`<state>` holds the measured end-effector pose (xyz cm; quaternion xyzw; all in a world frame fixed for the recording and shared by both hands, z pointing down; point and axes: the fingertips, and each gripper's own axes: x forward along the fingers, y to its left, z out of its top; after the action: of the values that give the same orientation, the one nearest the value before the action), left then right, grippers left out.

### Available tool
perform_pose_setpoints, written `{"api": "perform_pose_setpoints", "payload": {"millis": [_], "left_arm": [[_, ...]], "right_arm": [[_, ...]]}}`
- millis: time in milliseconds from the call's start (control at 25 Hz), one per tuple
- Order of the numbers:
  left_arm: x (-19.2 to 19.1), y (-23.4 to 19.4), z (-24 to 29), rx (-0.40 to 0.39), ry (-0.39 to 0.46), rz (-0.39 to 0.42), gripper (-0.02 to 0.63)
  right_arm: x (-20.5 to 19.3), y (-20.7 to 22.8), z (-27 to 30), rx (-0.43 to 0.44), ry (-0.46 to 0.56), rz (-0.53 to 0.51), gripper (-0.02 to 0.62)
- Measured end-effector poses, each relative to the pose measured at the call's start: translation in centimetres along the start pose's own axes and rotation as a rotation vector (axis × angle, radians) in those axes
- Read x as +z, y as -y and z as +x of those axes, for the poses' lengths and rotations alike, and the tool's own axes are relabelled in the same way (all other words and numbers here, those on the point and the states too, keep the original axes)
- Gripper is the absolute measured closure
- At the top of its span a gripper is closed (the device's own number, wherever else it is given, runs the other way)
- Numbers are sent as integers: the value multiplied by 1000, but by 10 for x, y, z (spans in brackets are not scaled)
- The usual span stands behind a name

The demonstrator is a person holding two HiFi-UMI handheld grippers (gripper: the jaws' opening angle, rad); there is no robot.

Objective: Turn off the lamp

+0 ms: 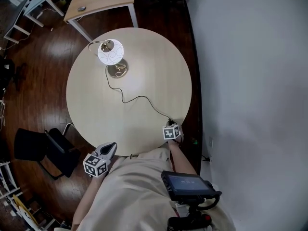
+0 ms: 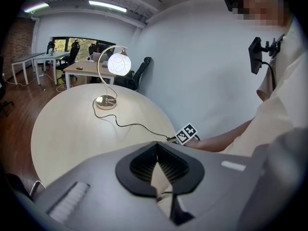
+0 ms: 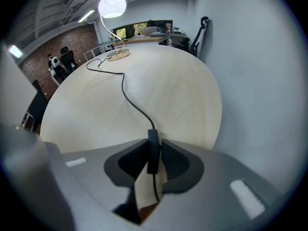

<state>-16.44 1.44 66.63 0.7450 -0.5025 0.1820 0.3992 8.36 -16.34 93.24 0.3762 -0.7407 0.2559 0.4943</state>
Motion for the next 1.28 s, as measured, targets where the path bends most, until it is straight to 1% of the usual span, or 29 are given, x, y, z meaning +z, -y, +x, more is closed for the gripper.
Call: {"api": "perform_pose_setpoints", "payload": {"millis": [280,400,560,640,760,880,1000,1160,1280], "left_arm": [[5,6,-4,7,9,5,614],[5,5,-5,13,17,3,614],[5,10,-9,12,23,-3,614],[5,12,-11,5,24,2,614],[7,12,-12,0,35,8,614],[7,12,-12,2,50,4,614],[7,3,-20,9,79,-6,614],[7,-6,-36,9,118,-35,614],[0,-14,-45,9,151,-52,614]], "right_arm": [[1,3,-8,-6,-2,-47,523],[4,4,-10,2,-1,-38,523],[5,12,-17,-30,7,-41,503],[6,13,-24,-37,29,-33,443],[14,18,-36,-67,84,-24,408],[25,21,-51,-77,150,-31,408],[40,13,-61,-72,206,-57,408],[54,-7,-82,-66,229,-99,408],[60,-29,-93,-49,257,-109,416]]}}
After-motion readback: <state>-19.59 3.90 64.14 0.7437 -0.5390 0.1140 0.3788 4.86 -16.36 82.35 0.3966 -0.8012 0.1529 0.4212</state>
